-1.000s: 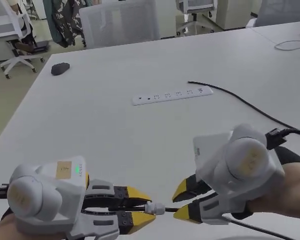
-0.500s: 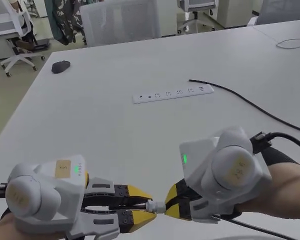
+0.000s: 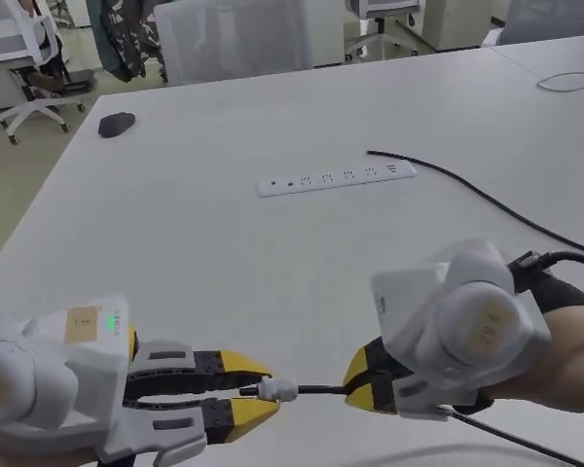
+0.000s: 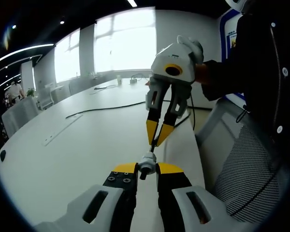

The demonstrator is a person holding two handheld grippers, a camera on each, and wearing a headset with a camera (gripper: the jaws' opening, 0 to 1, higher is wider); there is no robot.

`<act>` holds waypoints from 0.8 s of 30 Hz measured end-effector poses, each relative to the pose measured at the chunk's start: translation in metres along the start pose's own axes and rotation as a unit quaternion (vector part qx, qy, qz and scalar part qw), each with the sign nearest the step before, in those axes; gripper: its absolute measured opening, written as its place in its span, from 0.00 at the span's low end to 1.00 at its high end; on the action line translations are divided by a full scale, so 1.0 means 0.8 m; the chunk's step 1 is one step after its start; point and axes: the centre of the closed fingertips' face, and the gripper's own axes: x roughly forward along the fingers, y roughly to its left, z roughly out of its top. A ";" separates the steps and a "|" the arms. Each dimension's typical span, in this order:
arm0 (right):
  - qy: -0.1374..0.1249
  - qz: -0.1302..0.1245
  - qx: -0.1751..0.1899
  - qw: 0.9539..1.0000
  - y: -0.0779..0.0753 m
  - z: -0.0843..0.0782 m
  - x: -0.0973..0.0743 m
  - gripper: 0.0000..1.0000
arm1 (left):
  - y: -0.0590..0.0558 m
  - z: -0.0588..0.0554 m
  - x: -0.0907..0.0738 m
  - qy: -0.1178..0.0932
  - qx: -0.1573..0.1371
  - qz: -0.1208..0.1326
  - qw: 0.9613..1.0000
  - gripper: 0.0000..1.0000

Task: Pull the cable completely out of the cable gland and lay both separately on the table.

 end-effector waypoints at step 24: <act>0.023 0.003 0.000 1.000 -0.003 -0.007 0.008 0.00 | 0.005 -0.030 -0.059 -0.018 -0.043 0.074 0.996 0.15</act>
